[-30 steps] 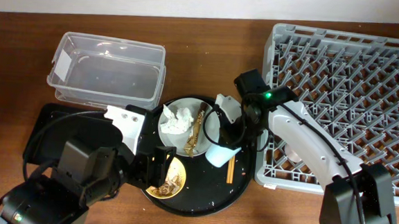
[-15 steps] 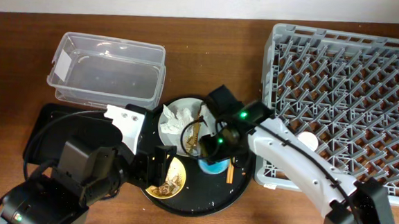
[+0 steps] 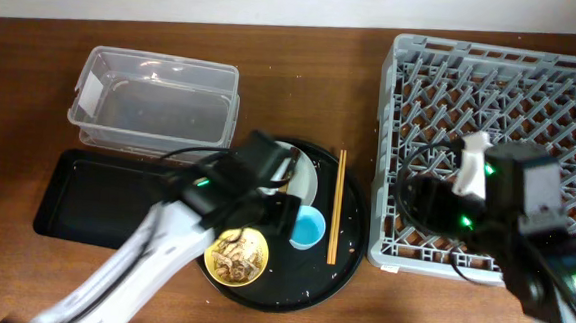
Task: Sort waste into correct bins and load items into the dishwasher rack
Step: 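Grasp the blue cup with the right gripper from the tray, then place the blue cup upside down in the dish rack with the right gripper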
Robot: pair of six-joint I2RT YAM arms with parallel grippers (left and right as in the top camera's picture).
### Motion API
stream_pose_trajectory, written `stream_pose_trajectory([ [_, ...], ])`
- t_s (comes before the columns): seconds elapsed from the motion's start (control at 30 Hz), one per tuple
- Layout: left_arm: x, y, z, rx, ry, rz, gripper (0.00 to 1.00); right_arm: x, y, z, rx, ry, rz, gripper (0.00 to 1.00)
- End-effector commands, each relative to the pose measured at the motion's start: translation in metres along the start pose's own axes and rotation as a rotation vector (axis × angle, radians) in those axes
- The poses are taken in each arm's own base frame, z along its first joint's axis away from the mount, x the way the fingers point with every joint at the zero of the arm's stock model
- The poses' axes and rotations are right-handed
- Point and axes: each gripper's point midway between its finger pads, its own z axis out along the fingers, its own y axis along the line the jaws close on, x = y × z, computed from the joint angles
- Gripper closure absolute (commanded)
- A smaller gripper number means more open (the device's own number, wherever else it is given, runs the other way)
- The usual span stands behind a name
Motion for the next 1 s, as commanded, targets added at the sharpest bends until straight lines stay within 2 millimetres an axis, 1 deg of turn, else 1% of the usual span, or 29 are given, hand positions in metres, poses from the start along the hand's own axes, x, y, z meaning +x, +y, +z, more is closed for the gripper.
stream_pose_trajectory([
  [0.0, 0.003, -0.008, 0.06, -0.033, 0.11, 0.031, 0.17, 0.008, -0.01, -0.012, 0.041, -0.008, 0.015, 0.28],
  [0.03, 0.003, -0.007, 0.077, -0.043, 0.134, 0.029, 0.19, 0.015, -0.013, -0.013, 0.051, 0.013, 0.018, 0.28],
  [0.07, 0.004, -0.005, 0.09, -0.05, 0.153, 0.027, 0.28, 0.018, -0.014, -0.014, 0.057, 0.026, 0.021, 0.28],
  [0.13, 0.007, -0.003, 0.103, -0.06, 0.181, 0.024, 0.49, 0.02, -0.015, -0.012, 0.064, 0.041, 0.024, 0.28],
  [0.17, 0.008, -0.002, 0.108, -0.065, 0.192, 0.023, 0.54, 0.02, -0.016, -0.011, 0.067, 0.048, 0.025, 0.28],
  [0.2, 0.009, -0.001, 0.11, -0.067, 0.198, 0.023, 0.67, 0.02, -0.016, -0.01, 0.068, 0.05, 0.026, 0.28],
  [0.23, 0.009, -0.002, 0.109, -0.067, 0.198, 0.023, 0.99, 0.02, -0.016, -0.009, 0.07, 0.055, 0.027, 0.28],
  [0.27, 0.008, -0.002, 0.108, -0.064, 0.193, 0.022, 1.0, 0.021, -0.017, -0.008, 0.071, 0.056, 0.027, 0.28],
  [0.3, 0.006, -0.002, 0.102, -0.059, 0.189, 0.016, 1.0, 0.022, -0.017, -0.007, 0.074, 0.061, 0.028, 0.28],
  [0.33, -0.001, -0.002, 0.086, -0.044, 0.174, 0.002, 1.0, 0.024, -0.019, -0.004, 0.078, 0.071, 0.03, 0.28],
  [0.37, -0.01, -0.002, 0.066, -0.02, 0.139, -0.003, 1.0, 0.025, -0.021, -0.002, 0.085, 0.078, 0.03, 0.28],
  [0.43, -0.028, -0.009, 0.023, 0.123, 0.04, 0.021, 1.0, 0.024, -0.017, 0.004, 0.063, 0.097, -0.077, 0.28],
  [0.47, -0.036, -0.013, -0.005, 0.252, -0.019, 0.042, 1.0, 0.025, -0.005, 0.008, -0.009, 0.115, -0.148, 0.27],
  [0.5, -0.039, -0.02, -0.032, 0.395, -0.067, 0.081, 1.0, 0.027, 0.022, 0.008, -0.168, 0.135, -0.248, 0.26],
  [0.6, -0.043, -0.037, -0.092, 0.754, -0.191, 0.183, 1.0, 0.028, 0.07, -0.001, -0.45, 0.128, -0.373, 0.23],
  [0.63, -0.043, -0.038, -0.101, 0.816, -0.211, 0.193, 1.0, 0.029, 0.083, -0.003, -0.517, 0.121, -0.43, 0.21],
  [0.7, -0.042, -0.047, -0.121, 0.949, -0.247, 0.235, 1.0, 0.04, 0.123, -0.011, -0.701, 0.113, -0.589, 0.17],
  [0.73, -0.04, -0.053, -0.129, 1.003, -0.257, 0.254, 1.0, 0.042, 0.134, -0.011, -0.731, 0.108, -0.627, 0.15],
  [0.77, -0.04, -0.053, -0.129, 1.009, -0.256, 0.253, 1.0, 0.043, 0.143, -0.009, -0.758, 0.095, -0.671, 0.15],
  [0.8, -0.039, -0.053, -0.129, 1.011, -0.249, 0.247, 1.0, 0.044, 0.149, -0.006, -0.775, 0.08, -0.722, 0.14],
  [0.87, -0.035, -0.058, -0.137, 1.066, -0.243, 0.245, 1.0, 0.045, 0.152, -0.001, -0.785, 0.08, -0.762, 0.15],
  [0.9, -0.035, -0.06, -0.141, 1.092, -0.252, 0.261, 1.0, 0.049, 0.156, -0.005, -0.834, 0.091, -0.776, 0.2],
  [0.97, -0.036, -0.059, -0.142, 1.094, -0.258, 0.259, 1.0, 0.061, 0.165, -0.023, -0.971, 0.087, -0.853, 0.23],
])
